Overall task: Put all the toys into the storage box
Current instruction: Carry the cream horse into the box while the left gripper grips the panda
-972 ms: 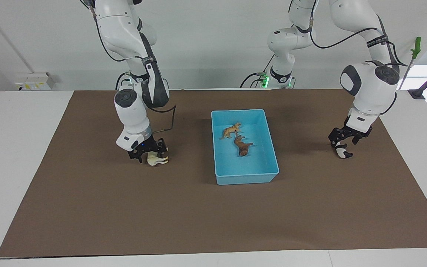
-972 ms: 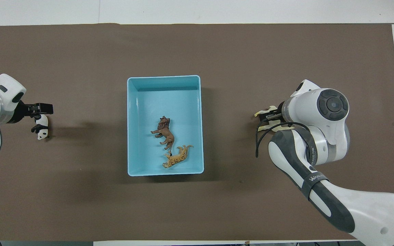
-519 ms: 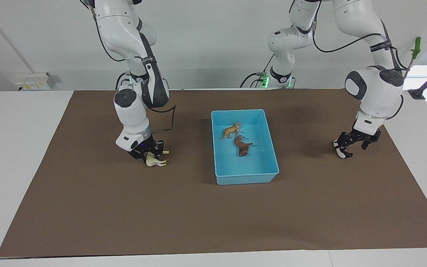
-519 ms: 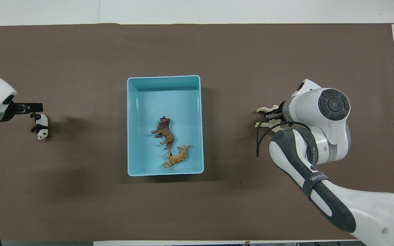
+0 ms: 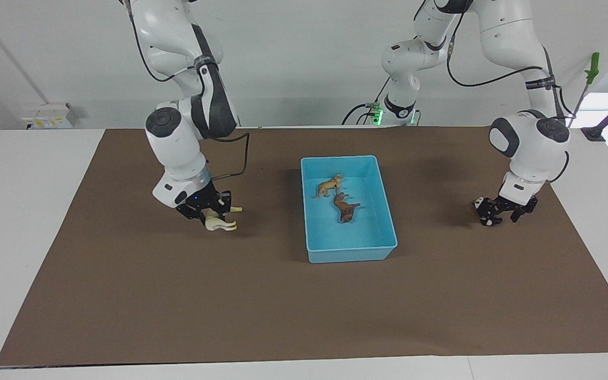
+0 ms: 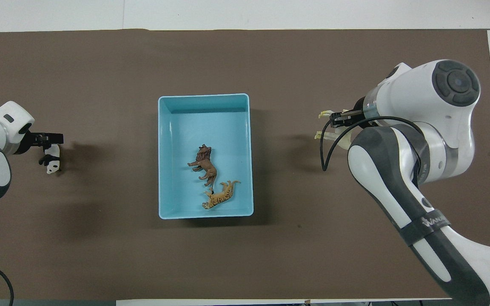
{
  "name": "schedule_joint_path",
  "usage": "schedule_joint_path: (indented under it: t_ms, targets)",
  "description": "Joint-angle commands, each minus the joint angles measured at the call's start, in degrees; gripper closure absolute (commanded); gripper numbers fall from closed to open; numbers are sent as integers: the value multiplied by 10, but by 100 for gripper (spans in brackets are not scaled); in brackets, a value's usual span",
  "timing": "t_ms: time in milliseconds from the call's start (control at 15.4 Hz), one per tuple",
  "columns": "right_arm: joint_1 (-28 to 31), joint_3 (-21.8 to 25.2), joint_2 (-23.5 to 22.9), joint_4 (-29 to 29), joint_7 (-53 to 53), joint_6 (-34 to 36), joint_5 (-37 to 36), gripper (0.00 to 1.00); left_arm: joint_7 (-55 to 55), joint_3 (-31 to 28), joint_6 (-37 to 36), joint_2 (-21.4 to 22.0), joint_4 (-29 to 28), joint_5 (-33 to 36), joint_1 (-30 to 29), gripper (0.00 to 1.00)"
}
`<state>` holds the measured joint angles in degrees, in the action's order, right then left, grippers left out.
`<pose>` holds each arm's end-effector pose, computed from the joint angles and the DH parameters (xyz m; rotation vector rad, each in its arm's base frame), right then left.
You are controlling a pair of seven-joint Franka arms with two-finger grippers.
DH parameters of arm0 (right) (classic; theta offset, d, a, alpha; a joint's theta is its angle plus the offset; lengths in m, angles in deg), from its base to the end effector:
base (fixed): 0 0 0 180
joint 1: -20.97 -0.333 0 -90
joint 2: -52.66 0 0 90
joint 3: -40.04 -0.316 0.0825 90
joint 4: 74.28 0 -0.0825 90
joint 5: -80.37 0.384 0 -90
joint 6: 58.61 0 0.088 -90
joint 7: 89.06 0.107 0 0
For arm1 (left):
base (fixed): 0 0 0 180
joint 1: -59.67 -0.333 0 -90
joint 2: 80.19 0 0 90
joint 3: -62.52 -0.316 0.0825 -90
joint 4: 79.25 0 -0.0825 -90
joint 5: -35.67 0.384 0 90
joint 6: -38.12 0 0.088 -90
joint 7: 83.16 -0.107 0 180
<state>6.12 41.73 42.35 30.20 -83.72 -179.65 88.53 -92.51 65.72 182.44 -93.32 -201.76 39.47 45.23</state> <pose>0.6023 0.1485 0.4467 -3.0002 -0.1057 -0.1328 0.5715 0.1136 0.3128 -3.0767 0.0239 -0.2223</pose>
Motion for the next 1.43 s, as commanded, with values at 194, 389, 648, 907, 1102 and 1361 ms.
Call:
schedule_joint_path:
  t_ms: [194, 389, 648, 907, 1102, 1361]
  targets:
    - [-120, -9, -45, -106, 170, 17, 16, 100, -4, 3, 17, 7, -28, 10, -12, 0]
    - [-185, -6, -86, -141, 241, -5, -2, 100, -2, 4, 18, 7, -39, 10, -10, 0]
    - [-202, -8, -98, -145, 264, -23, -16, 56, -1, 4, 18, 7, -48, 10, -9, 7]
    - [-216, -7, -101, -142, 281, -11, -39, 0, -3, 3, 17, 7, -48, 10, -2, 57]
    - [-209, -6, -99, -147, 279, 13, -41, 0, -3, 3, 15, 7, -48, 10, -2, 89]
    - [-150, -2, -74, -143, 208, 50, -49, 0, -1, 4, 11, 7, -35, 10, -1, 90]
